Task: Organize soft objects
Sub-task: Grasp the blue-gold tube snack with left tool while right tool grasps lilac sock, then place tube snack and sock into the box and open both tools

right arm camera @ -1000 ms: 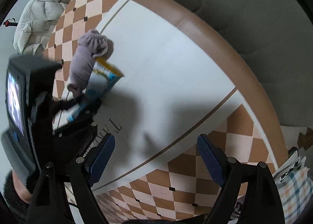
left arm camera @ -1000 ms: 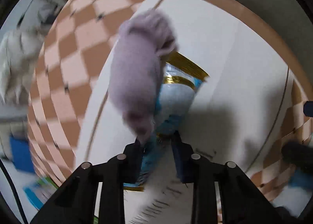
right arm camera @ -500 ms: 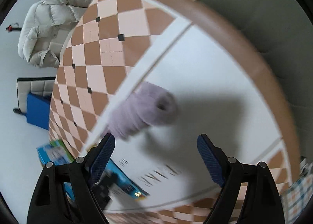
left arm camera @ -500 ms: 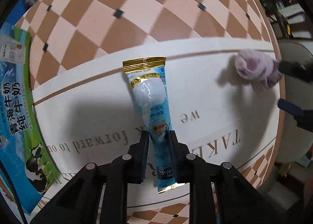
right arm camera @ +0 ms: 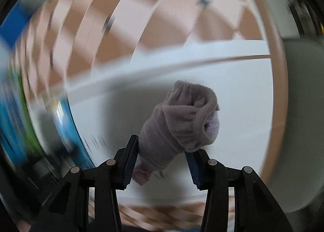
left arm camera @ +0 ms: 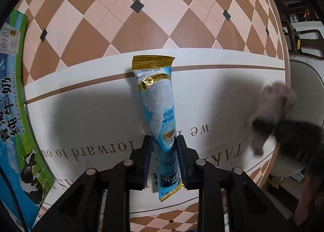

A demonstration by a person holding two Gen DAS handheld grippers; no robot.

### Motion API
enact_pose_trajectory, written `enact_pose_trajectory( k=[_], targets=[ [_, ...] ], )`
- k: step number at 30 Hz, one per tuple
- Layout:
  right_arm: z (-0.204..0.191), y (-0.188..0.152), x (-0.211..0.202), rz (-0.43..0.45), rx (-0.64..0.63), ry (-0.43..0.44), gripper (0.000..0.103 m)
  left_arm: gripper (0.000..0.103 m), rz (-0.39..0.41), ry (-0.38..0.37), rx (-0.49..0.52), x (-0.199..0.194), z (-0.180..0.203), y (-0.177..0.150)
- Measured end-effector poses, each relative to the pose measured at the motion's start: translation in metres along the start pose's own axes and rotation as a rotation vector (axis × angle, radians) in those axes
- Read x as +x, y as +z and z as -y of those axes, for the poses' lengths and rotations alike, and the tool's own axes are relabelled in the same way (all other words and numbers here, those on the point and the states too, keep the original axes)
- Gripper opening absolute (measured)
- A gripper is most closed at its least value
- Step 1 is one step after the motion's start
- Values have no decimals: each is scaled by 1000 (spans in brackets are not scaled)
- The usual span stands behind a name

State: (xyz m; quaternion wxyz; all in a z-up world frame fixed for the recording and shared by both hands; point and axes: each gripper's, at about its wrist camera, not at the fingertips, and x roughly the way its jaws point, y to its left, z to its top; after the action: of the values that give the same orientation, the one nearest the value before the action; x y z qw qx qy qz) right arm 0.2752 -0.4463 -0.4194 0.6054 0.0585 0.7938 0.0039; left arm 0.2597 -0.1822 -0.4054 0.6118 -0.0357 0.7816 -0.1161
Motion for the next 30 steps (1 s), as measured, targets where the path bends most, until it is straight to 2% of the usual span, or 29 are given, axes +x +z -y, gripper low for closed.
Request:
enact_pose_trajectory(
  k=[2,4,8,9,10,13,17,25,26,30],
  targets=[
    [-7,-9,7,-17,-41,-37,51,29,-35,-17,-14,7,-3,3],
    [-6,-9,12,-17,-15,-20,53,42,-33,-33,-9,8,0,3],
    [4,-9,16,10,79,36,53,41,-24,54,54,12,18,0],
    [5,-9,16,19,89,34,53,34,-13,91,70,12,25,-2],
    [6,-9,17,29,98,30,52,20,1,135,85,13,29,-5],
    [9,-14,15,70,118,30,44,15,17,139,98,12,31,-12],
    [-2,-26,-2,114,93,22,42,13,59,146,102,-1,24,-26],
    [-58,-67,-83,247,-19,158,42,13,164,70,88,-82,-16,-59],
    [-72,-77,-93,264,-39,176,42,13,186,59,72,-91,-30,-70],
    [-134,-102,-129,308,-116,237,42,13,261,18,7,-145,-75,-84]
  ],
)
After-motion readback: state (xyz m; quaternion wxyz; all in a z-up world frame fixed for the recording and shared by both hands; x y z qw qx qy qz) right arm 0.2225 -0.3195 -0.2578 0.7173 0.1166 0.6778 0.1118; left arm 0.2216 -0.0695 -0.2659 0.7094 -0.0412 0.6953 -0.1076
